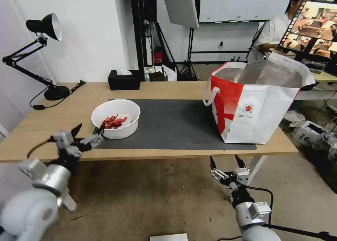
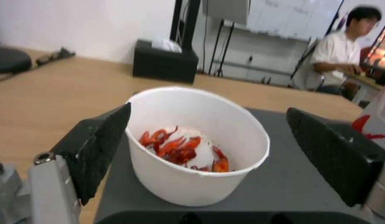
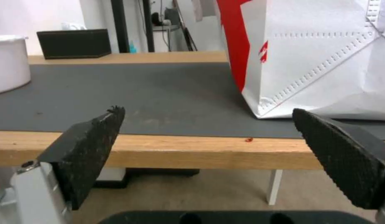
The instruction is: Pick up the trash from the table and place it into the takeout bag.
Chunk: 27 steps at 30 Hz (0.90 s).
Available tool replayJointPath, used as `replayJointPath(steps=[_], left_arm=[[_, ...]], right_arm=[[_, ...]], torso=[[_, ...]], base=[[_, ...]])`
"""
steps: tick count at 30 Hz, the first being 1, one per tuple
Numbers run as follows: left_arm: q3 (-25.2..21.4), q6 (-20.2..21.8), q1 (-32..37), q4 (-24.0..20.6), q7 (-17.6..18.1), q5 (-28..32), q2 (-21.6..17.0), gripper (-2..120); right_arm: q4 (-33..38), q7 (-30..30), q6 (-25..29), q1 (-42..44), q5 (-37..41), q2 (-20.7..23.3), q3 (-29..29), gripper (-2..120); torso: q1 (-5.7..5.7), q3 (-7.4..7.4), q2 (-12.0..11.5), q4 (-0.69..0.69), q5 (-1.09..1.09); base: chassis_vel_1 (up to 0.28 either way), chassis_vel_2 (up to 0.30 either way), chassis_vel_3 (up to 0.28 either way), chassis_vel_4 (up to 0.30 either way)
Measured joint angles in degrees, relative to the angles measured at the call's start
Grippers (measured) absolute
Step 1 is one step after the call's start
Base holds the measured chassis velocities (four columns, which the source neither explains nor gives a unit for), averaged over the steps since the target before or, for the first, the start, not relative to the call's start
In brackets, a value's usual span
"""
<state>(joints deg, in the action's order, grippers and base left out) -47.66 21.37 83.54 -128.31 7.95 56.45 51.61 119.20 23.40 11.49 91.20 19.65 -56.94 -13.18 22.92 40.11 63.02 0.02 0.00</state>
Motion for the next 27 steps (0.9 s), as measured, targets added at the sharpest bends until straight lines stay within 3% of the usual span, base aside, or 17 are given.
replayJointPath(steps=[2,7,10,14,17,27], left_arm=[[0.69,4.24,-3.72,1.96,3.05,5.41,-3.47,100],[3.12,7.22,-8.48,5.05,5.77,11.87,-6.93,100],[8.53,8.77,-16.5,10.34,9.93,19.16,-10.04,100],[11.82,9.52,-20.69,13.3,11.29,20.78,-10.85,100],[17.81,12.93,-28.61,18.94,13.62,23.53,-11.52,100],[21.7,18.49,-36.68,27.64,17.76,29.86,-12.92,100]], right_arm=[[0.0,0.0,0.0,0.0,0.0,0.0,0.0,100],[0.0,0.0,0.0,0.0,0.0,0.0,0.0,100],[0.0,0.0,0.0,0.0,0.0,0.0,0.0,100],[0.01,0.0,0.0,0.0,0.0,0.0,0.0,100],[0.01,0.0,0.0,0.0,0.0,0.0,0.0,100],[0.01,0.0,0.0,0.0,0.0,0.0,0.0,100]], torso=[[0.0,0.0,0.0,-0.02,0.0],[0.0,0.0,0.0,-0.02,-0.01],[0.01,0.0,-0.01,-0.01,0.0],[0.01,0.0,0.0,-0.03,0.01],[0.01,0.0,-0.01,-0.02,0.01],[0.0,0.0,0.0,0.0,-0.01]], base=[[0.0,0.0,0.0,0.0],[0.0,0.0,0.0,0.0],[0.0,0.0,0.0,0.0],[0.0,0.0,0.0,0.0],[0.0,0.0,0.0,0.0],[0.0,0.0,0.0,0.0]])
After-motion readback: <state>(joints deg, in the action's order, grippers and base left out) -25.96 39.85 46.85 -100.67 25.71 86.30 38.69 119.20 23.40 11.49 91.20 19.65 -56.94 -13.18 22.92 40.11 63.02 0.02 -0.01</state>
